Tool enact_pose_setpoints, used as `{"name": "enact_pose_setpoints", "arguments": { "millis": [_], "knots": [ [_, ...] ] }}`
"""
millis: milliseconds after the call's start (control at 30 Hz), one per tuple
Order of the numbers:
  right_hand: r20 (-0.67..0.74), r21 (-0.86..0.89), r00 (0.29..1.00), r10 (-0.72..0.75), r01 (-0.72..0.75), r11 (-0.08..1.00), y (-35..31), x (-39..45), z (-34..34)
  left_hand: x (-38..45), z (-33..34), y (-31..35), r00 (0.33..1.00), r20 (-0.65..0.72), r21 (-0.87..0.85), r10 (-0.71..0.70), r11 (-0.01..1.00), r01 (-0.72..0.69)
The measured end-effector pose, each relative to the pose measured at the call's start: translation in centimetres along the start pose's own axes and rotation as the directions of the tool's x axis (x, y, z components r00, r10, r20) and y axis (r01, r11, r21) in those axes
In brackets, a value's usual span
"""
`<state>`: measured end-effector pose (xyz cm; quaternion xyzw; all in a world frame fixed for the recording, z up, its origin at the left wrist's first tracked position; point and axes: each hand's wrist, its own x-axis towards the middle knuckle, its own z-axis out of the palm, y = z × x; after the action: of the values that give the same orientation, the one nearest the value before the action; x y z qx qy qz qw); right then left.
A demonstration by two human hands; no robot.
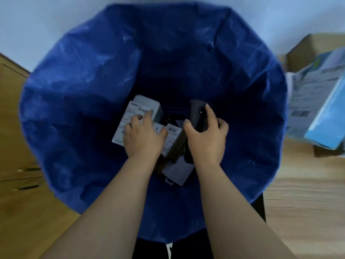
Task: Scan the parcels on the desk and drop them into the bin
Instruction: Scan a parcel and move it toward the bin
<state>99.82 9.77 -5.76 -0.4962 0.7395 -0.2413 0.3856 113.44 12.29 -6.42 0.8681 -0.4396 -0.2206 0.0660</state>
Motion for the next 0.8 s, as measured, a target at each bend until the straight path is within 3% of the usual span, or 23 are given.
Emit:
{"name": "enact_pose_setpoints", "arguments": {
  "millis": [267,467,667,800],
  "knots": [
    [-0.175,0.165,0.979,-0.106,0.135,0.977,-5.9,-7.0,-7.7,-6.0,-10.5,2.1,0.972,-0.165,-0.085,0.167,0.979,-0.183],
    [-0.363,0.246,0.929,-0.070,0.168,0.955,-7.1,-13.5,-14.8,-12.1,-15.1,3.1,0.930,-0.142,-0.100,0.339,0.930,-0.354],
    [-0.400,0.241,0.915,-0.054,0.162,0.957,-5.2,-19.1,-21.4,-18.3,-16.4,8.1,0.832,-0.092,-0.097,0.547,0.827,-0.554],
    [-0.505,0.249,0.863,-0.010,0.157,0.956,-2.6,-22.1,-26.1,-23.0,-16.0,12.7,0.740,-0.074,-0.069,0.669,0.737,-0.673]
  ]
}}
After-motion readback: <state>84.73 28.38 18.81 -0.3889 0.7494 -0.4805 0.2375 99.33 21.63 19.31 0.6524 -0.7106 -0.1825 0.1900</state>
